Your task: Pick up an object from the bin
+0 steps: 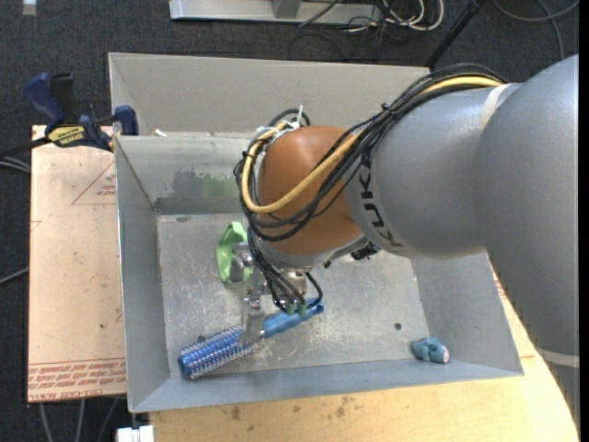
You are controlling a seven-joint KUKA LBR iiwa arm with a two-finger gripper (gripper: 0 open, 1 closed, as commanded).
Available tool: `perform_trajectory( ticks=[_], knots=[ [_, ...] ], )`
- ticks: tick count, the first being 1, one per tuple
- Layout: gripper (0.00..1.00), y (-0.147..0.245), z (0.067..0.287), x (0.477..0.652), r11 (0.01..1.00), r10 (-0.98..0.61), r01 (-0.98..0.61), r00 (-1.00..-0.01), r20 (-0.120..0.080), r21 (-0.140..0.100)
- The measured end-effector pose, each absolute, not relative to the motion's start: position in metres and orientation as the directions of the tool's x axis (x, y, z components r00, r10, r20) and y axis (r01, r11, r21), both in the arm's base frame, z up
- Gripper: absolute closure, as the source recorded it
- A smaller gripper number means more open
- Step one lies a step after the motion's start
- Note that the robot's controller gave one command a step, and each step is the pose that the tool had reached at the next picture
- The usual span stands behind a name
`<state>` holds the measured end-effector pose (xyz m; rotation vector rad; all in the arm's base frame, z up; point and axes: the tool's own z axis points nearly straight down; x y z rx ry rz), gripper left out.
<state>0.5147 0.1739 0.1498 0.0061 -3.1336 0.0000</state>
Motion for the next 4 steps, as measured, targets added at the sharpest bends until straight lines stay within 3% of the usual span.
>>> perform_trajectory(
  ticks=[1,2,3,4],
  knots=[
    [0.0,0.165,0.068,0.5,1.0,0.028,0.028,-1.0,0.01,0.0],
    [1.0,0.166,0.072,0.504,1.0,0.03,0.03,-1.0,-0.006,0.005],
    [1.0,0.174,0.191,0.555,1.0,0.004,0.004,-1.0,-0.01,0.003],
    [1.0,0.185,0.335,0.612,1.0,0.008,0.008,-1.0,-0.011,0.004]
  ],
)
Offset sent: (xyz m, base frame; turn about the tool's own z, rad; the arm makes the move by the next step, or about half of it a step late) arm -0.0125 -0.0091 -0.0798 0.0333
